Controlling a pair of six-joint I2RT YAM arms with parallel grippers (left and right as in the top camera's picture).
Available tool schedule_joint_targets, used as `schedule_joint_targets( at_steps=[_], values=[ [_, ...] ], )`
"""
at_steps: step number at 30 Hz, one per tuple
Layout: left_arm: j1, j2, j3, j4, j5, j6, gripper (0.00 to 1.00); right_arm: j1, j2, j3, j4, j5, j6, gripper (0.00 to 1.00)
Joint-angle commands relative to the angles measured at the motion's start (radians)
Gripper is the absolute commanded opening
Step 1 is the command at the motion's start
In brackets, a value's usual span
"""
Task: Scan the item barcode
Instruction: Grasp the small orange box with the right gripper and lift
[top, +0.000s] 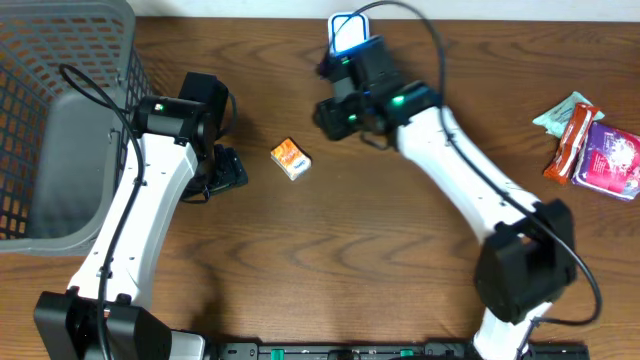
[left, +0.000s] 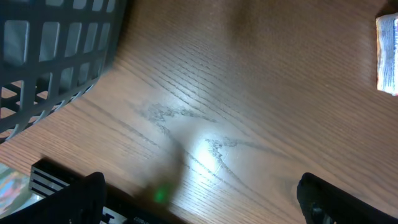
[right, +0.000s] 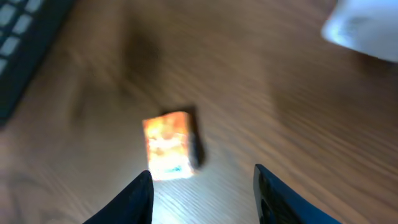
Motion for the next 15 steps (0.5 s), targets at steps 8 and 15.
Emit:
schedule_joint_targets(
  at_steps=[8,15],
  values=[
    [0.005,-0.003,-0.003,-0.004,-0.003,-0.012,0.98,0.157,0.223,-0.005,0.155,0.133,-0.006,0.46],
    [0.005,-0.003,-0.003,-0.004,-0.003,-0.012,0.98,0.200,0.308,-0.005,0.145,0.169,-0.022,0.46]
  ],
)
